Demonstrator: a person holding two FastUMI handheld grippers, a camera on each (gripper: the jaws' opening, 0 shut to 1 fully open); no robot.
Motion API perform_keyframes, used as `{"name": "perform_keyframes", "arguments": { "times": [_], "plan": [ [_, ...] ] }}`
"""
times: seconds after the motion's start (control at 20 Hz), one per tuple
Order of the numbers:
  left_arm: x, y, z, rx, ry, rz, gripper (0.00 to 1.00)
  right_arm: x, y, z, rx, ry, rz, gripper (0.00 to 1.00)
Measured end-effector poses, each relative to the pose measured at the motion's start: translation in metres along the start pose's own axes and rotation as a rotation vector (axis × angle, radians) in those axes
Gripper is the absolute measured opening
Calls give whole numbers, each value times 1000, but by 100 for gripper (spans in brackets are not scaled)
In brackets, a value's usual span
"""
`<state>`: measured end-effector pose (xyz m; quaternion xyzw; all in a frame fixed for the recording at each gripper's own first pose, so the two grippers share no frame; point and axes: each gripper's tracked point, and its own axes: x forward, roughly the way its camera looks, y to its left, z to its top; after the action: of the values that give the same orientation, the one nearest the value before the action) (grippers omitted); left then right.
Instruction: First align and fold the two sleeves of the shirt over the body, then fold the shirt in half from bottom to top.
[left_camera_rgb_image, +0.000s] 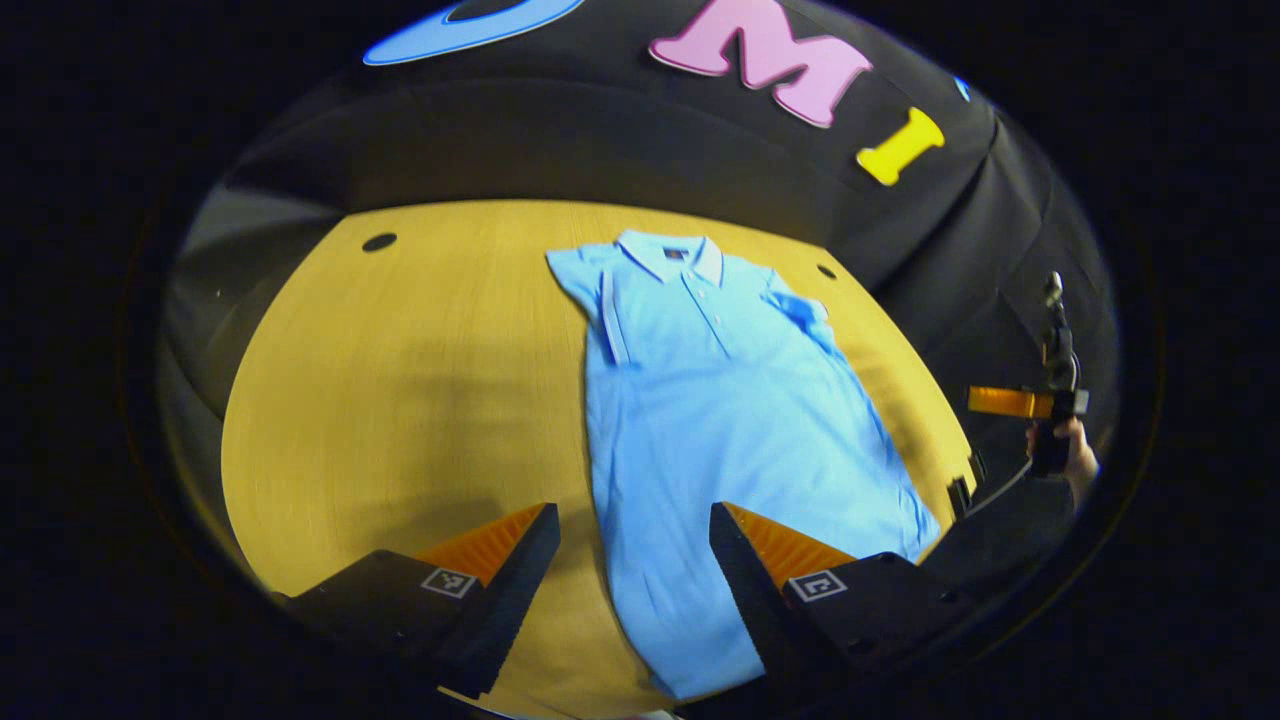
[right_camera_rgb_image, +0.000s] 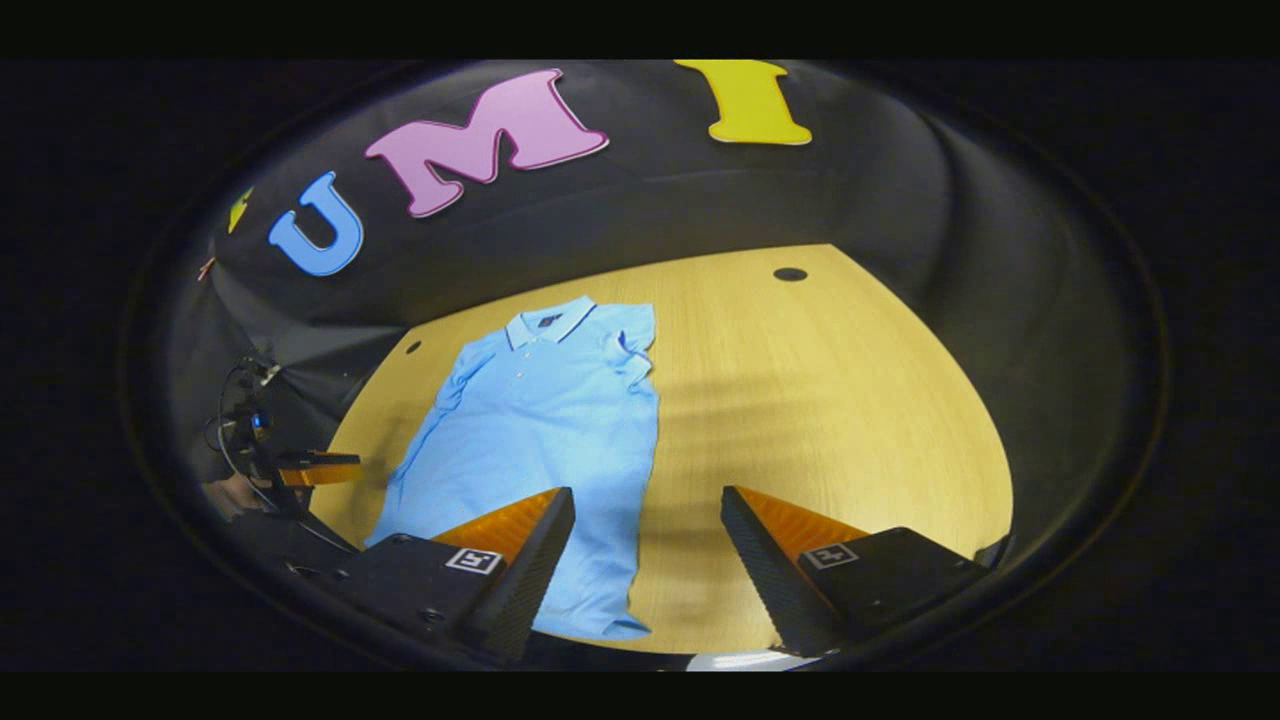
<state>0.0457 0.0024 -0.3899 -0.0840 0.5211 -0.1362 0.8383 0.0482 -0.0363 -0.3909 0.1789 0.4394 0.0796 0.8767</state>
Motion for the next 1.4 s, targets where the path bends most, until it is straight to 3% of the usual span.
{"name": "perform_keyframes", "arguments": {
  "times": [0.35,0.8,1.15,1.25,1.3,1.35,1.4],
  "plan": [
    [-18,-18,-85,-8,146,2,98,-8,19,-73,12,120,13,93],
    [-16,-43,-123,-54,240,-23,98,-12,11,-146,13,296,-18,95],
    [-10,-52,-132,-58,270,-22,98,3,34,-169,-28,395,33,95],
    [-9,-55,-131,-65,272,-34,96,3,35,-179,-40,467,25,95],
    [-7,-56,-130,-67,271,-37,96,6,38,-181,-42,485,40,94],
    [-6,-58,-130,-65,271,-42,95,7,40,-180,-46,497,39,84],
    [-4,-59,-132,-60,274,-40,94,7,37,-181,-61,513,27,82]
  ]
}}
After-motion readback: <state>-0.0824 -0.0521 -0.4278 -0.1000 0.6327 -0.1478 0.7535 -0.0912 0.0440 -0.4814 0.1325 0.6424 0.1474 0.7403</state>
